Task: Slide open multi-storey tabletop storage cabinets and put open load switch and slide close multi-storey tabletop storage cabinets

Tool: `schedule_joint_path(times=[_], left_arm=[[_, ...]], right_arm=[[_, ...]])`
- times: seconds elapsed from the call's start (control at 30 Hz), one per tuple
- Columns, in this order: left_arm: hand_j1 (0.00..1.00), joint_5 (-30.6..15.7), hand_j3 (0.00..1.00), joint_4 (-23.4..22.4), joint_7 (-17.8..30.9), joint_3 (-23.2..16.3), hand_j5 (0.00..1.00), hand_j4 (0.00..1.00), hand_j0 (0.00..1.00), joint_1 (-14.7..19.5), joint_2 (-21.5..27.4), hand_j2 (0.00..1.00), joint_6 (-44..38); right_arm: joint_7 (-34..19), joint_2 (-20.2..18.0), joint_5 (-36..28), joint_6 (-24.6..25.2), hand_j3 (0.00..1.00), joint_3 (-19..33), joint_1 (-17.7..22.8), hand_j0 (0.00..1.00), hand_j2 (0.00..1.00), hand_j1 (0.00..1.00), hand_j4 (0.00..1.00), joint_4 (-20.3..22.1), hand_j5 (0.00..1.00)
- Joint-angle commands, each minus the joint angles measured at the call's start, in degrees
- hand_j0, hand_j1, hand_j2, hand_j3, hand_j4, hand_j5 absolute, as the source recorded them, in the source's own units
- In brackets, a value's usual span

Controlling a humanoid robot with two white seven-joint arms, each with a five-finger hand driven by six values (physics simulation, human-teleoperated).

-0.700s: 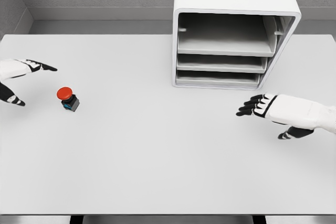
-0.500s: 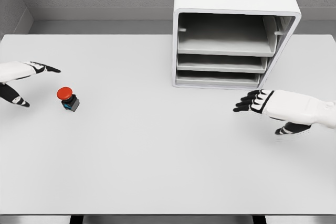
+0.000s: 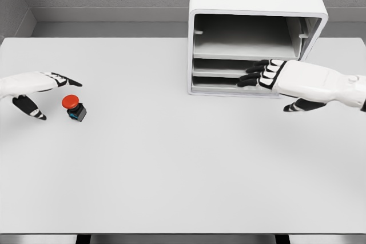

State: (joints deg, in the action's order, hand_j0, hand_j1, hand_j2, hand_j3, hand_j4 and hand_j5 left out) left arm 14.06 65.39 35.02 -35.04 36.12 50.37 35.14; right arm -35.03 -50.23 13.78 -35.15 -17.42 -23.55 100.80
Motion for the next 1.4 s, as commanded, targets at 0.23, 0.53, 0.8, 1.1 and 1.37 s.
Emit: schedule_joint_path(times=[0.23, 0.53, 0.8, 1.1, 1.37], left_arm=[[1.0, -0.2, 1.0, 3.0, 0.0, -3.7, 1.0, 1.0, 1.0, 0.4, -0.3, 1.0, -0.1], [1.0, -0.2, 1.0, 5.4, 0.0, -4.7, 1.0, 1.0, 1.0, 0.4, -0.3, 1.0, -0.1], [1.0, -0.2, 1.0, 5.5, 0.0, -4.8, 1.0, 1.0, 1.0, 0.4, -0.3, 1.0, -0.1], [0.92, -0.3, 0.92, 6.8, 0.0, -4.7, 0.92, 0.92, 0.92, 1.8, -0.2, 0.92, -0.1], [0.87, -0.3, 0.87, 7.9, 0.0, -4.8, 0.87, 0.87, 0.87, 1.4, 0.1, 0.87, -0.1]], right_arm=[[0.0, 4.2, -0.4, 0.2, 1.0, -7.3, -6.8, 1.0, 1.0, 1.0, 1.0, 0.0, 1.0], [0.0, 6.9, 0.6, 11.6, 1.0, -9.6, -11.2, 1.0, 1.0, 1.0, 1.0, -1.3, 1.0], [0.0, 8.6, 3.3, 15.9, 1.0, -12.3, -13.2, 1.0, 1.0, 1.0, 1.0, -3.9, 1.0], [0.0, 11.0, 4.7, 20.9, 1.0, -16.1, -15.8, 1.0, 1.0, 1.0, 1.0, -7.6, 1.0], [0.0, 12.7, 4.8, 21.1, 1.0, -16.9, -18.5, 1.0, 1.0, 1.0, 1.0, -14.5, 1.0]])
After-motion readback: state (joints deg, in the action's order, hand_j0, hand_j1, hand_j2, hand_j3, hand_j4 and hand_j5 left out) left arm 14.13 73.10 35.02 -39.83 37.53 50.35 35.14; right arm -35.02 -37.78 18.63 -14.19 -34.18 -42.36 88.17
